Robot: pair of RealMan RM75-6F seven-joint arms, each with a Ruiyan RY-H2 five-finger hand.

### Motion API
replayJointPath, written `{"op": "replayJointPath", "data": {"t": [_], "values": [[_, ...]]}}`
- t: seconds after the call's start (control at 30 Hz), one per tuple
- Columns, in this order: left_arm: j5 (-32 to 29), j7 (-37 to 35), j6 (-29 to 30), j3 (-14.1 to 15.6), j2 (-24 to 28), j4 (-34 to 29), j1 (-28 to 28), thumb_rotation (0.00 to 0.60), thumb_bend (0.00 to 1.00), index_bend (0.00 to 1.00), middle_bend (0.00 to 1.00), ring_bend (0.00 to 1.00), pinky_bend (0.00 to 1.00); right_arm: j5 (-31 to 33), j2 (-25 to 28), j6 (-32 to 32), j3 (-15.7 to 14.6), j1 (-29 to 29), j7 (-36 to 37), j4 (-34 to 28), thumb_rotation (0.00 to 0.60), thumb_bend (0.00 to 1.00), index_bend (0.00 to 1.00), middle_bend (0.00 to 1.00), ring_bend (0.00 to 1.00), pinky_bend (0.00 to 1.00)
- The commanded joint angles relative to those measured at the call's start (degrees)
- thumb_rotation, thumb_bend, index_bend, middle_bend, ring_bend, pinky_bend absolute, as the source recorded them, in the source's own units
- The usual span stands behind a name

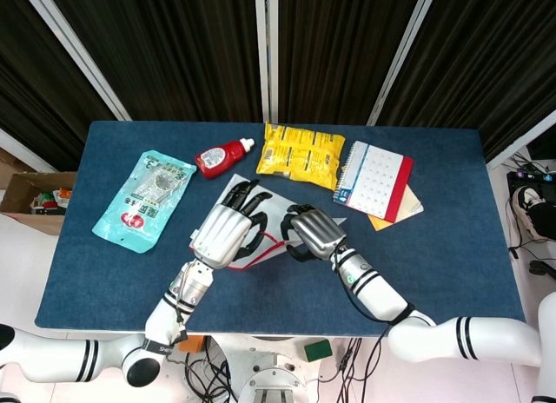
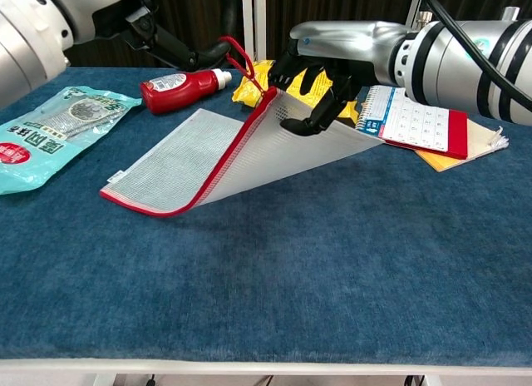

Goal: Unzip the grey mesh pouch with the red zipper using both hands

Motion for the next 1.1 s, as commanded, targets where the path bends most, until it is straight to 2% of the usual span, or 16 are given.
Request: {"op": "replayJointPath", "data": {"t": [0.03,0.17,0.43,0.7,1.1], "values": [[0.54,-0.96,1.01,0.46,0.17,-0.05,0.83,0.6,0.45,0.62,0.21,0.04,0.12,0.37,-1.19,0.97,0.83,0.33,1.08,0.75,0.6,0.46,0.75,0.48,0.21,0.28],[0.78,-4.6,2.24,1.49,0.07,-0.38,2.58,0.6,0.46,0.62,0.21,0.04,0.12,0.25,-2.28,2.13,1.65,0.19,2.83,1.42,0.6,0.48,0.82,0.53,0.25,0.3],[0.0,-17.71,2.83,2.75,-1.14,0.51,6.18,0.6,0.46,0.62,0.2,0.04,0.12,0.0,-2.3,2.19,2.61,0.02,5.85,1.53,0.6,0.48,0.88,0.55,0.25,0.3],[-1.26,-21.87,1.41,2.53,-2.33,3.42,6.98,0.6,0.46,0.62,0.2,0.04,0.12,0.89,-1.29,1.35,3.12,0.61,6.75,0.82,0.6,0.48,0.91,0.57,0.25,0.31],[-1.81,-22.95,-0.34,2.5,-3.16,4.7,7.3,0.6,0.46,0.62,0.2,0.04,0.12,-0.76,-1.58,3.56,3.38,0.03,8.6,0.65,0.6,0.48,0.93,0.58,0.26,0.33]]}}
